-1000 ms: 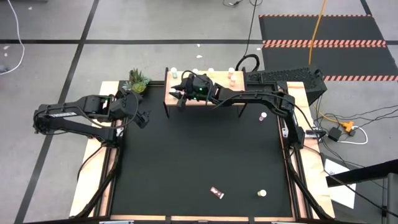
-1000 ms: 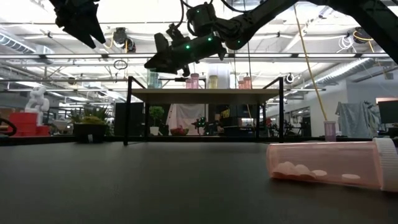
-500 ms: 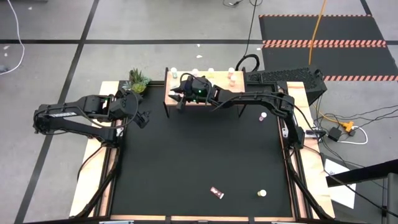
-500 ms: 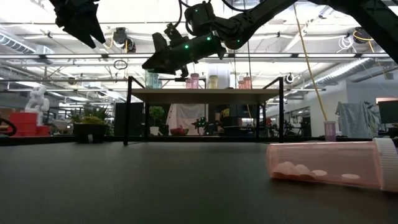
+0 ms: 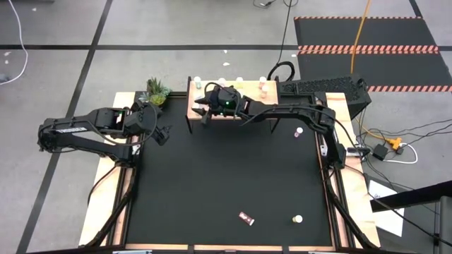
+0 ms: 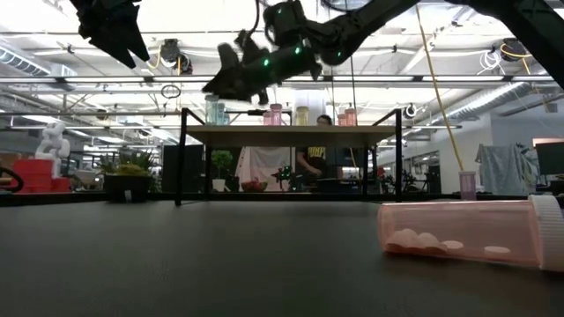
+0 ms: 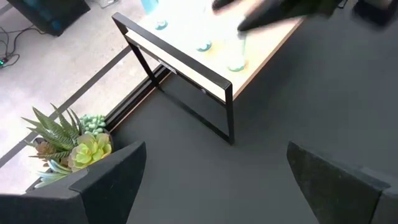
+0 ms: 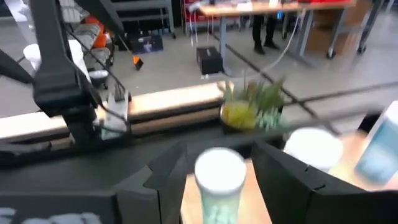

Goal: Pick and place medicine bottles onto shelf by color
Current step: Put the violet pill bottle aligned with the other violet pill bottles on the shelf

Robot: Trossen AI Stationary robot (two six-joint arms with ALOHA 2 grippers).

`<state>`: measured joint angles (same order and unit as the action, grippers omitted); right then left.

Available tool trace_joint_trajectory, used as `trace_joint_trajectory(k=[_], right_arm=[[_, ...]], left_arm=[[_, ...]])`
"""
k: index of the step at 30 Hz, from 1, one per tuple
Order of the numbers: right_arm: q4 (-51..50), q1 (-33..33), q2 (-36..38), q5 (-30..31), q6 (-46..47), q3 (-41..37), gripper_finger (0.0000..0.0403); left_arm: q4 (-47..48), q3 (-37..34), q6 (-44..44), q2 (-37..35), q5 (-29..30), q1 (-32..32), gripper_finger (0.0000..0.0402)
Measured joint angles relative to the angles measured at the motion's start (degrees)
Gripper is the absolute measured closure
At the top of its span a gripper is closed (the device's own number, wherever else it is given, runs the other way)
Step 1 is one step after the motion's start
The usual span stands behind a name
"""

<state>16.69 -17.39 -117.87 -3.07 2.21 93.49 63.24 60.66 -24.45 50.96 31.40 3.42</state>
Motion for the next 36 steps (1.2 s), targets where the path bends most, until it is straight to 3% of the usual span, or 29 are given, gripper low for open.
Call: trace_joint_trajectory(k=[7, 11, 16, 20, 25, 30, 36], right_arm=[[-7.2, 0.0, 10.5, 0.8, -4.9, 0.1, 0.0225], [-18.2, 0.3, 17.9, 6.2, -6.8, 0.1, 0.0225], [-34.2, 0.3, 27.8, 10.9, -4.9, -1.9, 0.0225], [-34.8, -0.7, 37.4, 13.6, 0.6, -12.6, 0.0225], [-34.4, -1.3, 49.6, 15.4, 11.8, -30.3, 0.0225], [-48.1, 1.4, 59.2, 20.0, 20.9, -40.2, 0.0225], [-68.0, 3.5, 65.0, 24.2, 29.9, -42.9, 0.0225]], left_arm=[[-0.4, 0.0, 0.2, 0.0, 0.1, 0.0, 0.0011], [-4.2, 0.0, 0.7, 0.0, 0.2, 0.0, 0.0011], [-15.4, -0.6, 4.8, 0.0, 0.3, 0.0, 0.0011], [-24.0, -2.4, 10.5, 0.4, 0.2, 0.4, 0.0011], [-24.7, -2.6, 9.4, 2.5, 0.0, 1.1, 0.0011], [-24.5, -2.6, 8.9, 5.5, -3.9, 1.0, 0.0011], [-25.2, -2.7, 9.1, 9.5, -6.6, 1.0, 0.0011]])
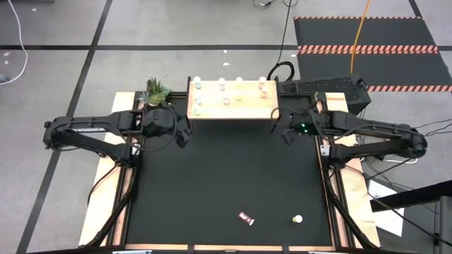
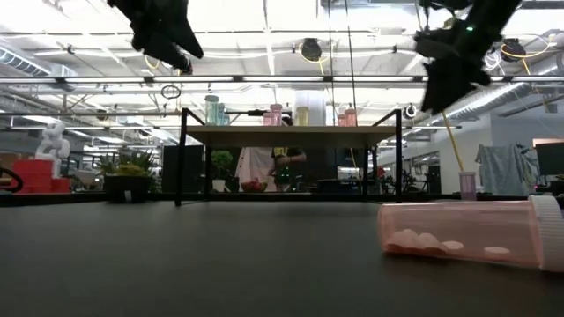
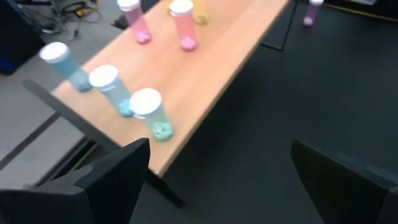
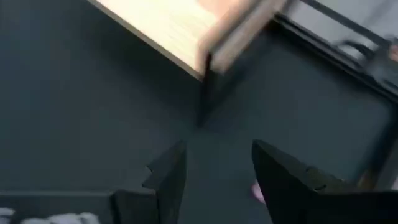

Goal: Pick and place medicine bottles onto shelf by color
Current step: Put the violet pill bottle aligned with the other violet pill bottles on the shelf

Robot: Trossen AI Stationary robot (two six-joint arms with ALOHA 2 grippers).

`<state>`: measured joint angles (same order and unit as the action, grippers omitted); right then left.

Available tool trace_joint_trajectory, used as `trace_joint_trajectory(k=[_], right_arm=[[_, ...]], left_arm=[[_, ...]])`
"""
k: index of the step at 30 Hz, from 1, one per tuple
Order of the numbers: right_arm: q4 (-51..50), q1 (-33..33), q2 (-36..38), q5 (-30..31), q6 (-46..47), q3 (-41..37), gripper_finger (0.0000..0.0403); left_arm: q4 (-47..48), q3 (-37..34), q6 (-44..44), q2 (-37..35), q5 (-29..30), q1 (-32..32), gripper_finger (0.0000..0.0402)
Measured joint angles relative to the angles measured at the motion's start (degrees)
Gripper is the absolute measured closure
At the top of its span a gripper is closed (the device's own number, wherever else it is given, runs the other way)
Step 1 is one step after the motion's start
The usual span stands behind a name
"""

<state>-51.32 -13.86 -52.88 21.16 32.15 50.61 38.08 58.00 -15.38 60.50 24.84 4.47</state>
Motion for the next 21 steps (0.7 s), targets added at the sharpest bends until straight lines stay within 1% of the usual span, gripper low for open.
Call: trace_joint_trajectory(k=[4, 8, 12, 14, 15, 17, 19, 21], right_arm=[[-5.2, -0.9, 2.3, 1.3, 4.3, -1.6, 0.0224], [-5.1, -1.9, 4.0, -0.2, 0.0, -7.1, 0.021], [-2.0, -2.1, 5.1, -0.6, -1.4, -14.0, 0.0176], [2.2, -2.1, 5.4, -2.6, -2.1, -15.4, 0.0156], [3.9, -2.1, 5.6, -2.6, -2.4, -15.8, 0.0147], [4.8, -2.1, 5.6, -0.4, 0.1, -16.7, 0.0131], [4.3, -2.6, 5.3, 3.2, 4.2, -17.6, 0.0118], [4.7, -3.7, 5.5, 4.5, 9.7, -17.5, 0.011]], left_arm=[[-2.6, 0.0, -0.2, 1.6, -1.9, 0.0, 0.0011], [-3.9, 0.0, -0.3, 2.2, -1.9, -0.1, 0.0011], [-2.9, 0.0, -2.4, 2.0, -2.5, -0.2, 0.0011], [-1.6, 0.0, -3.8, 1.6, -2.7, -0.6, 0.0011], [-1.1, 0.0, -4.3, 1.5, -2.7, -1.0, 0.0011], [0.6, 0.0, -4.7, 1.6, -2.7, -1.5, 0.0011], [1.9, 0.0, -4.7, 1.6, -2.8, -1.9, 0.0011], [2.4, 0.0, -4.7, 1.6, -2.8, -2.0, 0.0011]])
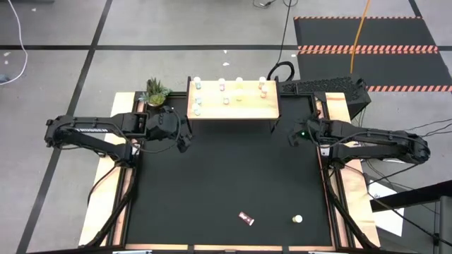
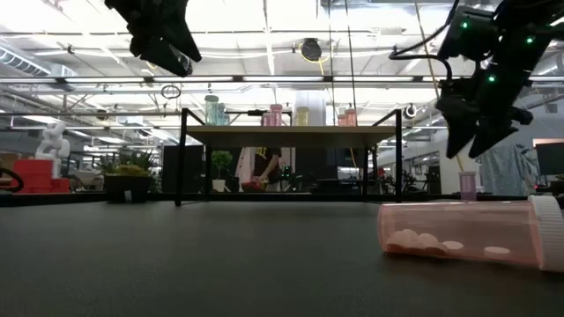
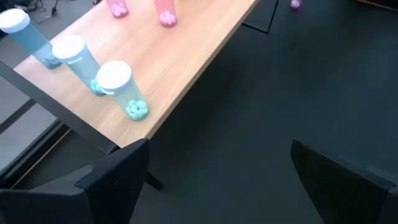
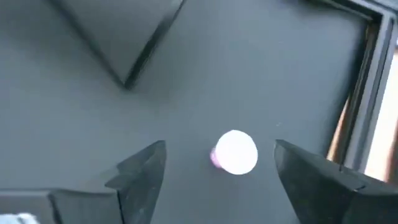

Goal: Pick and place medicine bottles onto shelf by color
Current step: Put the violet pill bottle aligned with the other violet pill bottles on the shelf

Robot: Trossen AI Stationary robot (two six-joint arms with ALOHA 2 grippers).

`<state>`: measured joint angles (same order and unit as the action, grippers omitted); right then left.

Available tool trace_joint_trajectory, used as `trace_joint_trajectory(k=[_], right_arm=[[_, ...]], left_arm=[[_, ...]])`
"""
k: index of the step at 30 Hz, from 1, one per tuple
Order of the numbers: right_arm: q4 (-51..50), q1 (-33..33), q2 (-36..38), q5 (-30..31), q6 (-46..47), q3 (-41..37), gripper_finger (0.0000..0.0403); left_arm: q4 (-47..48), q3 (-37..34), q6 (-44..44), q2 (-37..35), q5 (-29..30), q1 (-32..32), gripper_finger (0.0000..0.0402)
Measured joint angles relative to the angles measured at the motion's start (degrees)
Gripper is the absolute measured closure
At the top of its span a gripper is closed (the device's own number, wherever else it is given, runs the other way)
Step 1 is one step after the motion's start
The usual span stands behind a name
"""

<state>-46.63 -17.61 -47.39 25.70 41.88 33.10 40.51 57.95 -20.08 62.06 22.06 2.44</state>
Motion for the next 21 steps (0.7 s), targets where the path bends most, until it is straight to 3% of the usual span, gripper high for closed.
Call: trace_joint_trajectory(k=[6, 10, 16, 21], right_arm=[[0.1, -4.1, 0.1, -1.9, 9.2, 0.0, 0.0109], [0.1, -6.2, -0.9, -4.8, 8.1, 0.0, 0.012], [1.3, -8.0, -4.2, -3.3, 4.6, 0.0, 0.0138], [3.7, -9.4, -6.6, -5.7, 3.1, 0.0, 0.0157]], left_arm=[[-0.1, 0.0, 1.7, 0.0, 0.0, 0.5, 0.0011], [-0.1, 0.0, 3.3, 0.0, 0.0, 1.5, 0.0011], [-0.2, 0.0, 3.4, 0.0, 0.1, 3.1, 0.0011], [-0.1, 0.0, 3.4, 0.0, 0.0, 3.3, 0.0011]])
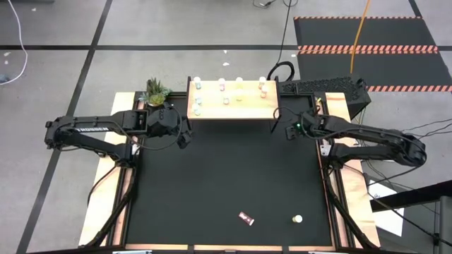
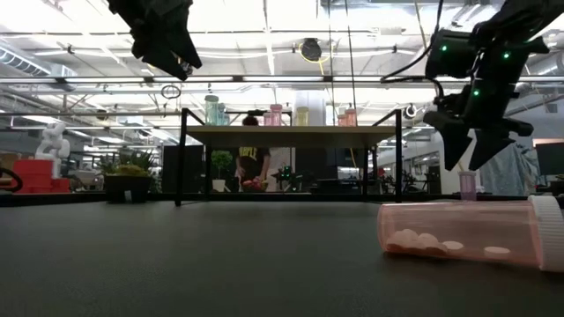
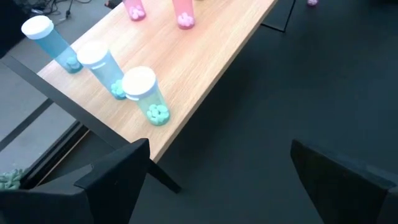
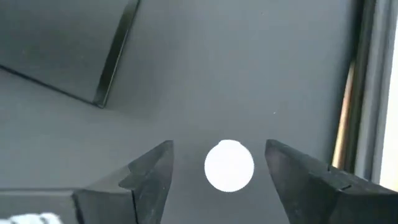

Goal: Pick and place medicine bottles onto shelf by color
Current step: Put the violet pill bottle aligned with the other violet pill bottles on the shelf

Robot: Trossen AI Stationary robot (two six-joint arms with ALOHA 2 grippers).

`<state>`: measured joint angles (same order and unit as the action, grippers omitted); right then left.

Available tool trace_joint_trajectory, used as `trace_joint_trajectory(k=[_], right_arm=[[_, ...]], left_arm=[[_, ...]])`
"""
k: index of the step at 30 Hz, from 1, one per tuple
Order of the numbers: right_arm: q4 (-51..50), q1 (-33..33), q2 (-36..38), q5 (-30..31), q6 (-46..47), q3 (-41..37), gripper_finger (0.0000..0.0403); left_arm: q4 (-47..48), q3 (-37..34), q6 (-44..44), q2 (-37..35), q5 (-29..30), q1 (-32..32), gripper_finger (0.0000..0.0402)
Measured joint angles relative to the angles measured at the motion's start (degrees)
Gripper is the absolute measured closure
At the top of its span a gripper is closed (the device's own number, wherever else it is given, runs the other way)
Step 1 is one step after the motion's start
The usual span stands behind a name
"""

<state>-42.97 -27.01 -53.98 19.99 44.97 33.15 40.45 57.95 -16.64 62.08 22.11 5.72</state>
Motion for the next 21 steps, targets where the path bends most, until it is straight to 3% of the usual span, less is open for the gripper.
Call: trace_joint_trajectory(k=[13, 21], right_arm=[[0.5, -0.9, -3.9, -2.2, -0.2, 0.0, 0.0221], [-0.8, -0.9, -3.9, -2.2, 0.6, 0.0, 0.0293]], left_arm=[[0.1, 0.0, -1.5, 0.0, 0.0, 0.0, 0.0011], [0.1, 0.0, -1.8, 0.0, -0.1, 0.0, 0.0011]])
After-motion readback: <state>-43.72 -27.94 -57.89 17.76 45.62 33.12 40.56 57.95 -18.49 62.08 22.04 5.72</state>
